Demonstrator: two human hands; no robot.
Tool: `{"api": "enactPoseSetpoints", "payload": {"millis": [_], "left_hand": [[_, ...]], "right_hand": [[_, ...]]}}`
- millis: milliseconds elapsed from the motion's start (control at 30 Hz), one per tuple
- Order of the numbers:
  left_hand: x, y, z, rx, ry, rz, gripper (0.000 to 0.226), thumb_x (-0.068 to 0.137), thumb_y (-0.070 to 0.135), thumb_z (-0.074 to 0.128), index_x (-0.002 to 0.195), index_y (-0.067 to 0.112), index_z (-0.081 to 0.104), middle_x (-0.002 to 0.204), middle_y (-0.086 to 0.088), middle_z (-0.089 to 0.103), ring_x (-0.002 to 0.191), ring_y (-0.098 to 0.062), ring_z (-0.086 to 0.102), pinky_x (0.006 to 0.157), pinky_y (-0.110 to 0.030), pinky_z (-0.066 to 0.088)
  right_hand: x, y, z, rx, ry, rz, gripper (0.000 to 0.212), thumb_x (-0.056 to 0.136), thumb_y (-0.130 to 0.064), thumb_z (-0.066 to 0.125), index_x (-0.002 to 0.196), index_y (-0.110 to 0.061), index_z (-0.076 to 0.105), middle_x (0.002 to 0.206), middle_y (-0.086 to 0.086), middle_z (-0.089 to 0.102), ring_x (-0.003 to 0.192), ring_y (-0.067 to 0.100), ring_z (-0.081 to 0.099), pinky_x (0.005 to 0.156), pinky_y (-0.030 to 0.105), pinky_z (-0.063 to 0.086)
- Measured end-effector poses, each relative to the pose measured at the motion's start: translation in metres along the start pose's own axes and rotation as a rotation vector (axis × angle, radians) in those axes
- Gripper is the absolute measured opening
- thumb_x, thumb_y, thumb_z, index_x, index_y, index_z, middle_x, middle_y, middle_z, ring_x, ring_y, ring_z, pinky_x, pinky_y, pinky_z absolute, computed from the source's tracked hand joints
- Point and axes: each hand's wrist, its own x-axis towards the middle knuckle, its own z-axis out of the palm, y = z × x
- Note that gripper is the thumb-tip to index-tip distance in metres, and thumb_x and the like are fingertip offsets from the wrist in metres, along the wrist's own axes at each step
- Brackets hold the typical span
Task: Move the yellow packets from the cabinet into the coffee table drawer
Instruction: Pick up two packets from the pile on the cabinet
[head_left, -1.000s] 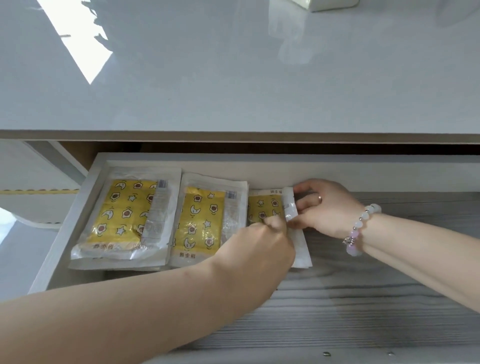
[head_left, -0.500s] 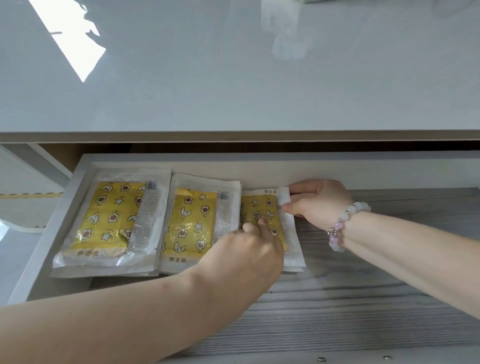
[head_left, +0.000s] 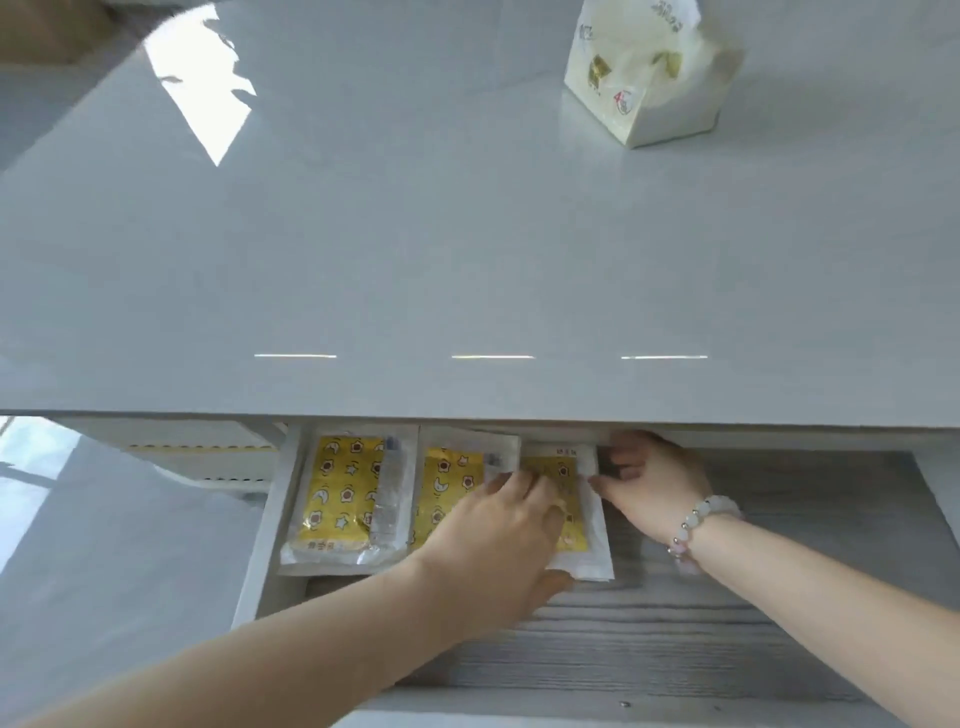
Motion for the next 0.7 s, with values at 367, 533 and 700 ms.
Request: {"api": "enactPoseSetpoints", "payload": {"millis": [367, 533, 700], "left_hand": [[-0.057, -0.032, -0.221, -0.355, -0.183, -0.323, 0.037, 0.099, 0.039, 0.038, 0.123, 0.014, 0.049, 0.119, -0.002, 0.047, 0.11, -0.021, 0.052, 0.081, -0.029, 0.039], [-0.081, -0.054, -0.386, -0.319, -0.086, -0.436, 0.041, 0.099, 0.042, 0.038, 0.129, 0.016, 0.048, 0.125, 0.0, 0.049, 0.116, -0.019, 0.049, 0.091, -0.028, 0.038], [-0.117, -0.076, -0.544, -0.179, 0.061, -0.554, 0.039, 0.099, 0.042, 0.038, 0.128, 0.021, 0.05, 0.126, -0.002, 0.05, 0.12, -0.022, 0.047, 0.094, -0.032, 0.037]], "right_hand": [[-0.128, -0.142, -0.149, -0.435, -0.488, -0.039, 0.029, 0.093, -0.025, 0.049, 0.119, -0.016, 0.057, 0.109, 0.002, 0.062, 0.081, 0.008, 0.064, 0.064, 0.016, 0.047], [-0.187, -0.254, -0.283, -0.612, -0.235, -0.203, 0.032, 0.094, -0.022, 0.045, 0.124, -0.015, 0.054, 0.125, 0.004, 0.055, 0.106, 0.022, 0.057, 0.087, 0.028, 0.047], [-0.248, -0.372, -0.4, -0.829, 0.114, -0.494, 0.03, 0.092, -0.017, 0.044, 0.119, -0.014, 0.057, 0.124, 0.006, 0.056, 0.115, 0.025, 0.053, 0.093, 0.032, 0.039]]}}
